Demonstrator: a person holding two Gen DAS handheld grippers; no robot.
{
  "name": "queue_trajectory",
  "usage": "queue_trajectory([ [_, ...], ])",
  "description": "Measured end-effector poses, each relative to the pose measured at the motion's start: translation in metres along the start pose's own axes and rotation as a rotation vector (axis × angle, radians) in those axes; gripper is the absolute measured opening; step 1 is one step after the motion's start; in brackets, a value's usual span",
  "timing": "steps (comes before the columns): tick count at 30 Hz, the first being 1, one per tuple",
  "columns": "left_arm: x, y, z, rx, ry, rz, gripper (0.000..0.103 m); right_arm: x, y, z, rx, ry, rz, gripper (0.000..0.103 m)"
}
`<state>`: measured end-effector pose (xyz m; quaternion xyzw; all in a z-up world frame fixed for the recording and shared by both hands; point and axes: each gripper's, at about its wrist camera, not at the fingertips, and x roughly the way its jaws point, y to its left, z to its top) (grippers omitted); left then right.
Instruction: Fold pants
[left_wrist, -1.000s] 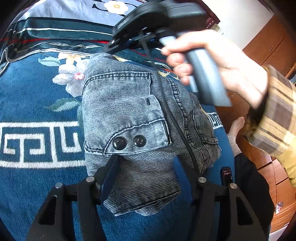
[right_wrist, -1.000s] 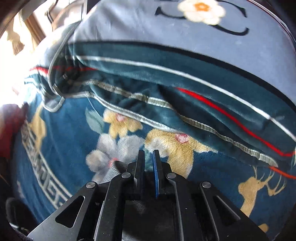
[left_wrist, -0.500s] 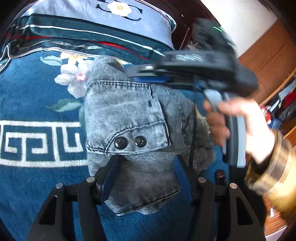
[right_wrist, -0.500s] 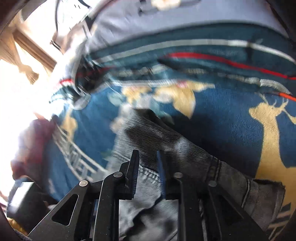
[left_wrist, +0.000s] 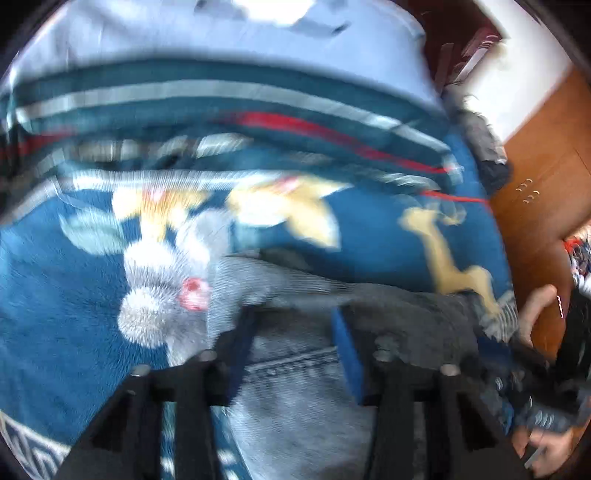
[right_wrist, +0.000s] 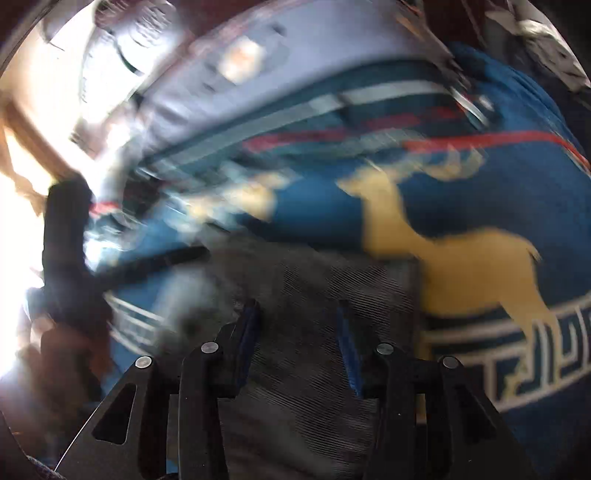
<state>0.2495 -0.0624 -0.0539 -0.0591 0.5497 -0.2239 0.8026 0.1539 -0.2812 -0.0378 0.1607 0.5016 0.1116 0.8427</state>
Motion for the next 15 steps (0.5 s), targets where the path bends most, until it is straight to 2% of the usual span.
queue_trajectory([
  [1,0.000,0.006,0.000,-0.026,-0.019,-0.002,0.025,0.003,-0.006,-0.005,0.004,-0.005,0.012,0.040],
  [3,-0.005,0.007,0.001,-0.020,-0.042,0.038,0.020,0.005,-0.016,-0.015,0.024,-0.050,0.045,0.040],
  [6,-0.021,0.020,0.002,-0.083,-0.074,-0.021,0.020,0.000,-0.021,-0.020,0.051,-0.073,0.072,0.040],
  [9,-0.052,0.023,-0.007,-0.105,-0.134,-0.005,0.027,-0.013,-0.023,-0.019,0.109,-0.083,0.095,0.044],
  [12,-0.074,-0.001,-0.024,-0.007,-0.160,-0.023,0.036,-0.037,-0.014,-0.021,0.113,-0.141,0.064,0.048],
  [15,-0.084,-0.040,-0.064,0.168,-0.124,-0.025,0.038,-0.055,0.002,-0.037,0.101,-0.151,0.073,0.051],
])
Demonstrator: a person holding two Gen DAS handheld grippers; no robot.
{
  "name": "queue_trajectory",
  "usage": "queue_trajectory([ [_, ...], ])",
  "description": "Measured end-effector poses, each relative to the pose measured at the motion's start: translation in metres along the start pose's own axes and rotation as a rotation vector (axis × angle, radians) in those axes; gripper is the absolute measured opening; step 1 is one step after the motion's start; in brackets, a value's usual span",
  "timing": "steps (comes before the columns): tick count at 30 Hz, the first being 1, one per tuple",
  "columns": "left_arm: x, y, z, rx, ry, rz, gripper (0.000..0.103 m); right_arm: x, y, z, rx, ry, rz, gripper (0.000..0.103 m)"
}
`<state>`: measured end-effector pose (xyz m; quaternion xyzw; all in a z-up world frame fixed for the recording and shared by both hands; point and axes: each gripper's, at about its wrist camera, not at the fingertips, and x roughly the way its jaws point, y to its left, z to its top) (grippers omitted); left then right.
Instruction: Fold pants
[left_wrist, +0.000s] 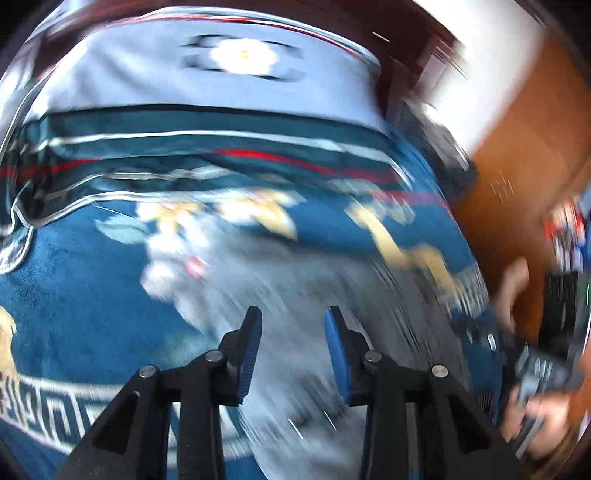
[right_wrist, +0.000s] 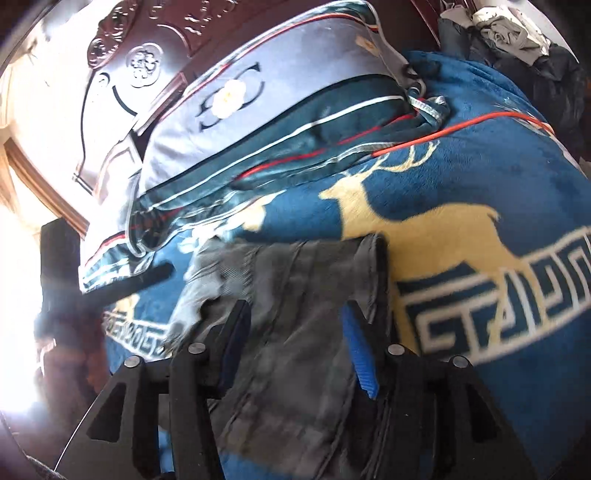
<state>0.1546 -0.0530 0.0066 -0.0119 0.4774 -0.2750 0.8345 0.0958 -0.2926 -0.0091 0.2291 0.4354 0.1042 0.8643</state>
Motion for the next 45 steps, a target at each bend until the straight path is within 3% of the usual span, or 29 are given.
queue_trajectory([
  [2,-0.002,-0.022,-0.023,0.078,0.035,-0.011,0.039,0.000,0.011,-0.011,-0.031,0.019,-0.013,0.051],
  [5,0.014,-0.039,-0.056,0.150,0.098,0.052,0.042,0.010,0.020,-0.035,-0.121,0.077,-0.110,0.052],
  [8,0.010,-0.039,-0.064,0.131,0.043,0.064,0.042,0.028,0.025,-0.051,-0.245,0.109,-0.196,0.053],
  [10,-0.001,-0.031,-0.057,0.060,0.042,0.021,0.044,0.022,0.034,-0.050,-0.263,0.098,-0.209,0.059],
  [11,-0.008,-0.028,-0.053,0.031,0.028,-0.001,0.048,0.018,0.035,-0.050,-0.261,0.089,-0.203,0.066],
  [13,-0.021,-0.022,-0.050,0.001,-0.018,0.022,0.080,0.005,0.035,-0.052,-0.241,0.046,-0.183,0.073],
  [15,-0.033,-0.014,-0.044,-0.019,-0.061,0.072,0.091,-0.006,0.028,-0.053,-0.213,0.006,-0.182,0.074],
  [19,-0.028,0.003,-0.037,-0.059,-0.010,0.111,0.091,-0.012,0.012,-0.047,-0.155,-0.007,-0.224,0.075],
  [24,-0.012,0.010,-0.045,-0.121,0.032,0.107,0.091,-0.012,-0.004,-0.045,-0.104,-0.006,-0.265,0.079],
  [31,0.024,0.018,-0.042,-0.183,0.087,0.120,0.091,0.000,-0.016,-0.047,-0.068,0.037,-0.237,0.081],
  [38,0.044,0.028,-0.044,-0.245,0.120,0.050,0.091,0.016,-0.030,-0.045,0.005,0.084,-0.174,0.085],
  [41,0.050,0.033,-0.045,-0.266,0.125,0.005,0.084,0.026,-0.049,-0.043,0.106,0.102,-0.077,0.088],
  [42,0.050,0.033,-0.045,-0.267,0.120,-0.015,0.076,0.027,-0.054,-0.041,0.133,0.098,-0.046,0.087],
  [43,0.051,0.032,-0.045,-0.268,0.122,-0.041,0.067,0.028,-0.054,-0.039,0.141,0.100,-0.036,0.084],
  [45,0.051,0.030,-0.046,-0.268,0.121,-0.052,0.062,0.030,-0.054,-0.037,0.141,0.110,-0.021,0.074],
])
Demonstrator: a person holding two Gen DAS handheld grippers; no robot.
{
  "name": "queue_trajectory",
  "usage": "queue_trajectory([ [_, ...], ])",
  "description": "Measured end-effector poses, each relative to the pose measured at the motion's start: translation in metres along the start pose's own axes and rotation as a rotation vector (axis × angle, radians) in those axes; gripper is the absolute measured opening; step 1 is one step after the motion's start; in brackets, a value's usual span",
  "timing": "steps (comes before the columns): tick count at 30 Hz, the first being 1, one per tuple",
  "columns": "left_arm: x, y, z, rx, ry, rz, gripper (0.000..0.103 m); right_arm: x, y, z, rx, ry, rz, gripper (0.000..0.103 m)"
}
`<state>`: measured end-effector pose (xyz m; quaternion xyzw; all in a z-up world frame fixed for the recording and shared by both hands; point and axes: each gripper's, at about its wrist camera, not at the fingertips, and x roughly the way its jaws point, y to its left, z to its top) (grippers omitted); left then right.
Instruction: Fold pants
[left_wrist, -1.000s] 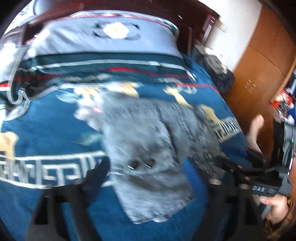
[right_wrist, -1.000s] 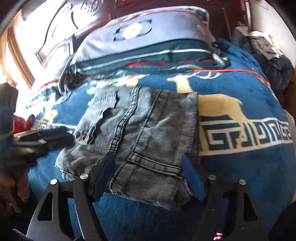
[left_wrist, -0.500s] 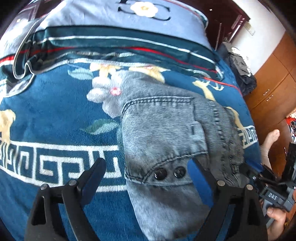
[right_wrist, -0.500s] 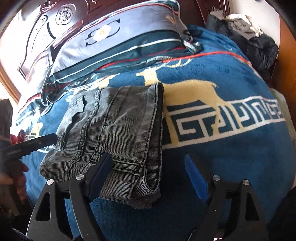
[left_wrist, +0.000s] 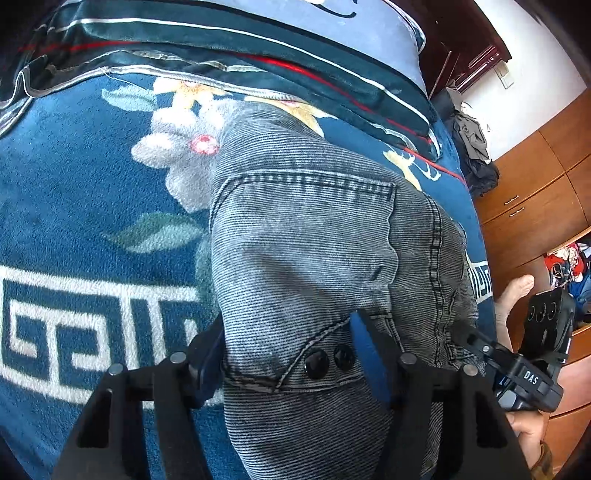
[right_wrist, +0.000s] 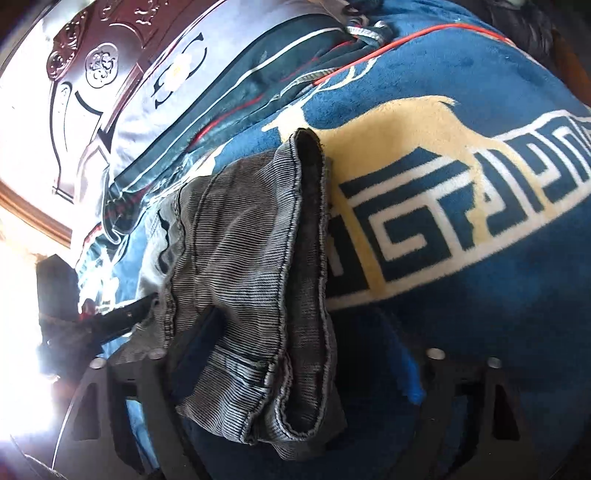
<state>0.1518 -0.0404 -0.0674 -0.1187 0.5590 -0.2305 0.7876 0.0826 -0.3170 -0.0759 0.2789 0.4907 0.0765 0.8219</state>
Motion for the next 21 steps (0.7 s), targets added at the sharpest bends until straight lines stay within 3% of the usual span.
queue_trajectory([
  [2,-0.001,0.000,-0.002,0.000,-0.005,-0.024,0.053,0.003,0.002,-0.001,0.014,0.018,0.059,0.034],
  [4,-0.008,-0.001,-0.002,0.006,-0.020,-0.058,0.033,0.006,-0.001,-0.005,0.080,0.028,0.104,0.031],
  [6,-0.019,-0.007,0.000,0.029,-0.045,-0.071,0.029,-0.002,0.008,-0.006,0.059,0.016,0.085,0.025],
  [9,-0.040,-0.009,0.006,0.042,-0.079,-0.112,0.028,-0.018,0.033,-0.005,-0.005,-0.021,0.056,0.022],
  [13,-0.075,-0.002,0.020,0.059,-0.148,-0.116,0.028,-0.030,0.067,0.003,-0.044,-0.053,0.096,0.021],
  [17,-0.109,0.023,0.039,0.075,-0.213,-0.071,0.028,-0.021,0.108,0.018,-0.118,-0.066,0.125,0.021],
  [21,-0.116,0.061,0.055,0.052,-0.229,0.016,0.029,0.009,0.151,0.038,-0.206,-0.060,0.144,0.021],
])
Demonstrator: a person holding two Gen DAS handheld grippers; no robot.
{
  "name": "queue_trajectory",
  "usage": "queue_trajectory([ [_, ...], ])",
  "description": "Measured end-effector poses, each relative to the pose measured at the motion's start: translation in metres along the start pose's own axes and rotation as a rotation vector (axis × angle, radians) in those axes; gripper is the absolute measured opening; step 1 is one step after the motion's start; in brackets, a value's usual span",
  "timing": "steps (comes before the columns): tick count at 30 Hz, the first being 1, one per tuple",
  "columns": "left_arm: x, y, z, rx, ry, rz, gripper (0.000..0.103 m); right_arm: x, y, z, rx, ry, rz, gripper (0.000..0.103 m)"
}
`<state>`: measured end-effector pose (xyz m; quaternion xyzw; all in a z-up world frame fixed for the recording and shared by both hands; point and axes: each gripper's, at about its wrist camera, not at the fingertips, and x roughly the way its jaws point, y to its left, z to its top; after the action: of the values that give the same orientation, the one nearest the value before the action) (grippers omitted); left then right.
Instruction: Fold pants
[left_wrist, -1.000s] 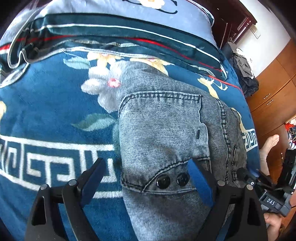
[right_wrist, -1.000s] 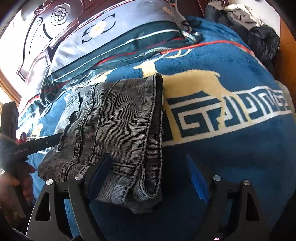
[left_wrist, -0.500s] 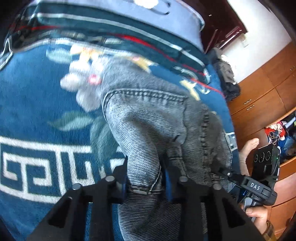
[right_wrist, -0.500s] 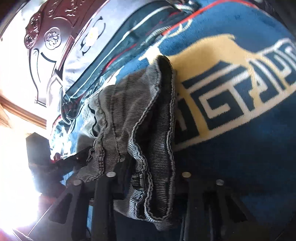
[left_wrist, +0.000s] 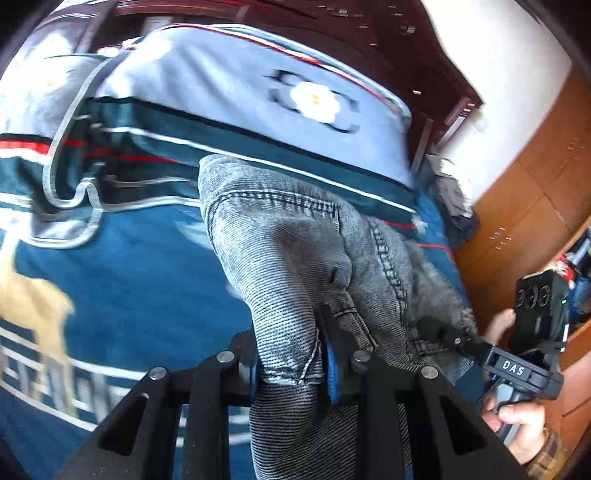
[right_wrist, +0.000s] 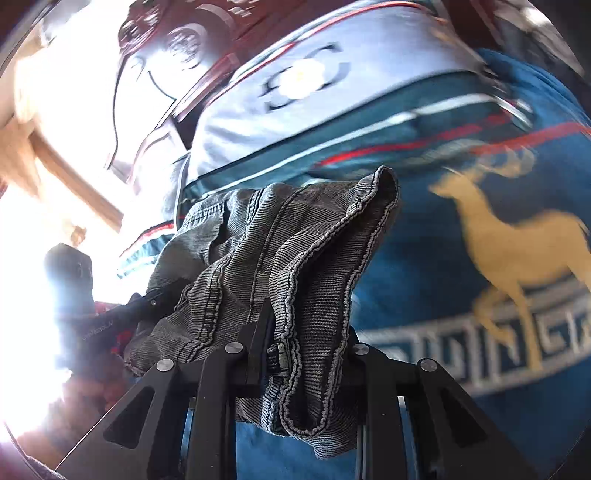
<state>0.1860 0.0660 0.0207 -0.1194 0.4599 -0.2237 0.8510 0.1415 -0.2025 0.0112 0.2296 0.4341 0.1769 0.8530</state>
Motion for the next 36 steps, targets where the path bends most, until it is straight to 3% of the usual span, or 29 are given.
queue_trajectory([
  [5,0.032,0.051,-0.011,-0.033,0.093,0.113,0.034,0.076,0.013,0.004,-0.058,0.091,-0.034,0.025],
  [6,0.039,0.058,-0.016,-0.033,0.116,0.129,0.041,0.087,0.012,0.001,-0.062,0.117,-0.052,0.027],
  [10,0.041,0.069,-0.031,-0.068,0.075,0.103,0.050,0.107,0.004,-0.017,-0.082,0.139,-0.135,0.038],
  [11,0.041,0.069,-0.030,-0.073,0.075,0.108,0.052,0.106,0.001,-0.017,-0.067,0.137,-0.136,0.047],
  [13,0.038,0.066,-0.028,-0.068,0.069,0.127,0.060,0.103,-0.003,-0.017,-0.046,0.135,-0.166,0.062],
  [14,0.034,0.066,-0.027,-0.068,0.065,0.138,0.063,0.100,-0.003,-0.015,-0.048,0.131,-0.181,0.064],
  [18,0.012,0.061,-0.025,-0.076,0.027,0.161,0.073,0.079,0.010,-0.009,-0.114,0.103,-0.213,0.066],
  [20,-0.002,0.054,-0.027,-0.074,0.003,0.164,0.079,0.067,0.018,-0.009,-0.143,0.089,-0.226,0.072],
  [27,-0.042,0.020,-0.038,-0.030,-0.059,0.198,0.097,0.025,0.047,-0.026,-0.210,0.071,-0.257,0.078],
  [36,-0.085,-0.009,-0.063,-0.014,-0.108,0.311,0.103,-0.015,0.078,-0.055,-0.201,0.032,-0.264,0.089],
])
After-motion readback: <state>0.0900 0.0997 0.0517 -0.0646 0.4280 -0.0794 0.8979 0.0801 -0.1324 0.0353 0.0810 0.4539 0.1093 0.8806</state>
